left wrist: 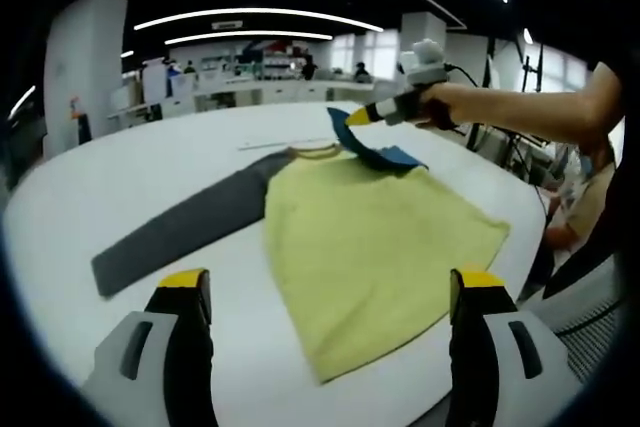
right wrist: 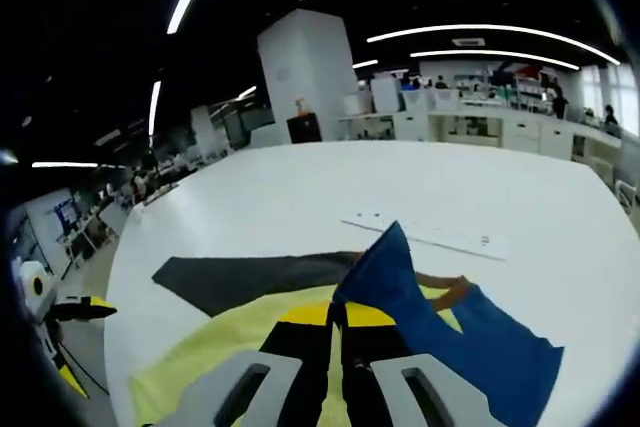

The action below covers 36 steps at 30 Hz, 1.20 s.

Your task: Fold the garment on the visible template until the final outline fits inside the template.

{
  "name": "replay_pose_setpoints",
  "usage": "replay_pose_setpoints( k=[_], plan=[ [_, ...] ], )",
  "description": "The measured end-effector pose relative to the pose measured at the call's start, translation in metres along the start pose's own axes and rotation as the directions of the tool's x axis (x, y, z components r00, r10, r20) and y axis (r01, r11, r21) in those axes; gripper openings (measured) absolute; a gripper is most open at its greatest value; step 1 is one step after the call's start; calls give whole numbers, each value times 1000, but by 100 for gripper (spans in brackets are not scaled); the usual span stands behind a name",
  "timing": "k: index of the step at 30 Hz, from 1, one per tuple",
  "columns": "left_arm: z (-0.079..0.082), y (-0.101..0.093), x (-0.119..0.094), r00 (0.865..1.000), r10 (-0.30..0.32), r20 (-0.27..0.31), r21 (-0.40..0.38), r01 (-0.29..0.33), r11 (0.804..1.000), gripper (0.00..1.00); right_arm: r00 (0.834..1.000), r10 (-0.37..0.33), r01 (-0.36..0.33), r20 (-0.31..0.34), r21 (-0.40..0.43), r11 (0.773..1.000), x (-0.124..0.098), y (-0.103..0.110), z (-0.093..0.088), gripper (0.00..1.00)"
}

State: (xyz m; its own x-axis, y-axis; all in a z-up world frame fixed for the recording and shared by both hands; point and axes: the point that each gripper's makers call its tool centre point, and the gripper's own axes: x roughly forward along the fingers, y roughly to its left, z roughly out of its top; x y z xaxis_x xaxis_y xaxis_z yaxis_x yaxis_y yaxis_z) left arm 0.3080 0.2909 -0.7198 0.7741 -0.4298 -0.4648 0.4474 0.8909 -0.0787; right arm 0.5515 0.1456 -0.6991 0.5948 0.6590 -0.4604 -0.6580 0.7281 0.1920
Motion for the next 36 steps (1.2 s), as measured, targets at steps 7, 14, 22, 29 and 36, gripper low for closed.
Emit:
replay_pose_setpoints(
  k=[7, 14, 22, 29, 36],
  plan=[
    [-2, -1, 0, 1000, -5, -3, -4, 5, 1000, 96, 999, 34, -35, -9, -23, 999, 9, 16, 4, 0],
    [-4, 1, 3, 1000, -8, -1, -5, 8, 1000, 96, 995, 77, -82, -56, -99, 992, 21, 38, -4, 0],
    [-4, 3, 4, 1000, 0, 5, -11, 0, 1000, 98, 989, 116, -125, -97, -99, 987, 34, 53, -16, 0],
    [-5, 3, 5, 1000, -2, 3, -10, 2, 1000, 98, 984, 115, -129, -134, -98, 987, 46, 55, -30, 0],
    [-5, 2, 5, 1000, -10, 4, -18, 10, 1000, 99, 978, 116, -126, -171, -49, 991, 59, 59, -49, 0]
  ],
)
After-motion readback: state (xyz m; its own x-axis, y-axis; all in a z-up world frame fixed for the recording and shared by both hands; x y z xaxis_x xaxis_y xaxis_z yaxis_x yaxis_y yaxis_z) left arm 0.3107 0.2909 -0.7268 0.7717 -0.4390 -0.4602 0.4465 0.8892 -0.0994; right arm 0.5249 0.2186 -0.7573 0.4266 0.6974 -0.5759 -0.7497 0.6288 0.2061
